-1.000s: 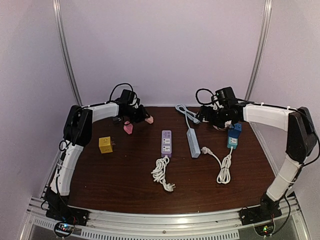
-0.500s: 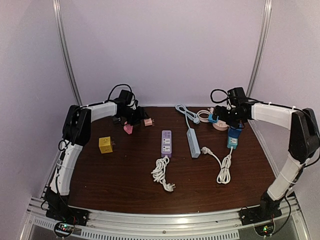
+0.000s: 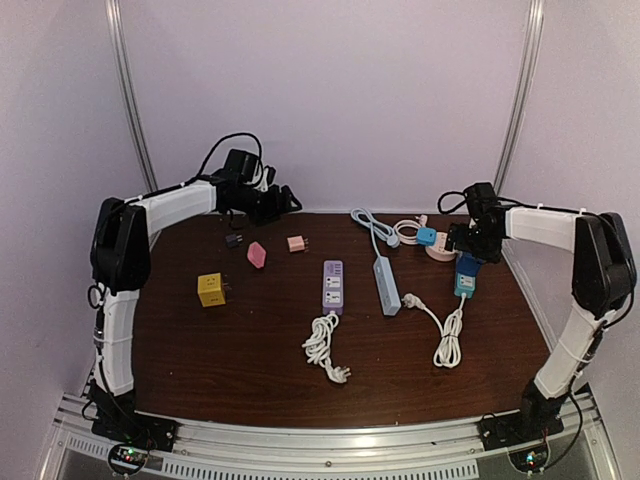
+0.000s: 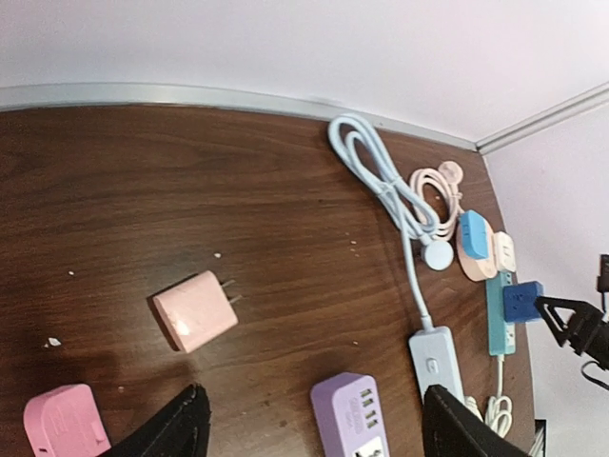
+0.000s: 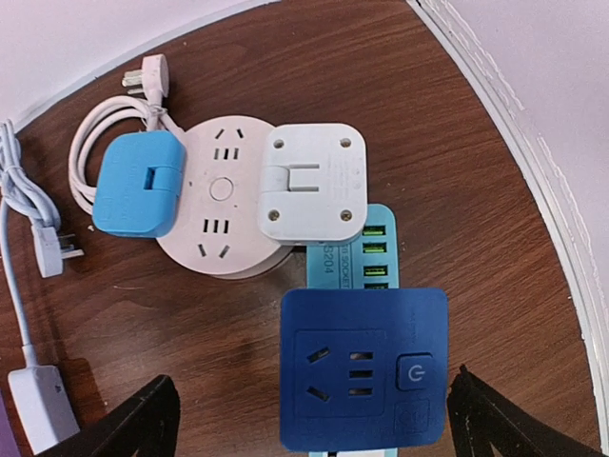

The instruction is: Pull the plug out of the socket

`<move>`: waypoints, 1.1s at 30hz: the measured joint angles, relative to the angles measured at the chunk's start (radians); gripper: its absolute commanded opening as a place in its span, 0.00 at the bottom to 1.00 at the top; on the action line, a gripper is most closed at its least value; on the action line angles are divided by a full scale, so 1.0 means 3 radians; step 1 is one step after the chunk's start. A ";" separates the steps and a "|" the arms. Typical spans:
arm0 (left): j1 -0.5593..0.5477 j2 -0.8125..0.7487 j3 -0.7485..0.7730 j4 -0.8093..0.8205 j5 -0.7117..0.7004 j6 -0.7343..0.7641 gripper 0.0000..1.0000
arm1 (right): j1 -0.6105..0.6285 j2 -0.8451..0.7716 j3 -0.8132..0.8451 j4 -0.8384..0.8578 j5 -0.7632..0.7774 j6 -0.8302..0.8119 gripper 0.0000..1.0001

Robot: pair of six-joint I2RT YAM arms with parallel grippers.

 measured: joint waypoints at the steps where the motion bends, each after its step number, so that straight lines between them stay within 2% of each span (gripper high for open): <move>1: -0.0032 -0.0084 -0.0069 0.0034 0.0004 0.0005 0.78 | -0.0013 0.0052 0.0001 0.0000 0.0004 -0.0006 0.99; 5: -0.0159 -0.0322 -0.0324 0.0139 0.0024 0.0018 0.79 | -0.0017 0.0238 0.0024 -0.0027 0.0001 -0.0042 0.96; 10: -0.0287 -0.0430 -0.0580 0.0174 0.0050 0.0023 0.79 | -0.0017 0.0342 0.0095 -0.0062 0.0027 -0.0078 0.81; 15: -0.0326 -0.0528 -0.0908 0.0332 0.0107 -0.0006 0.79 | -0.0022 0.0343 0.0113 -0.0070 0.0079 -0.0099 0.61; 18: -0.0346 -0.0577 -0.1041 0.0374 0.0137 -0.0036 0.79 | -0.0022 0.0345 0.0113 -0.0070 0.0086 -0.0097 0.42; 21: -0.0375 -0.0607 -0.1090 0.0440 0.0155 -0.0061 0.79 | -0.0022 0.0343 0.0111 -0.0064 0.0070 -0.0126 0.31; 26: -0.0435 -0.0673 -0.1200 0.0581 0.0198 -0.0103 0.79 | 0.0005 0.0294 0.0013 0.0037 0.0022 -0.0128 0.27; 33: -0.0492 -0.0706 -0.1340 0.0735 0.0224 -0.0197 0.79 | 0.0280 0.0018 -0.0332 0.0132 -0.0134 -0.0102 0.27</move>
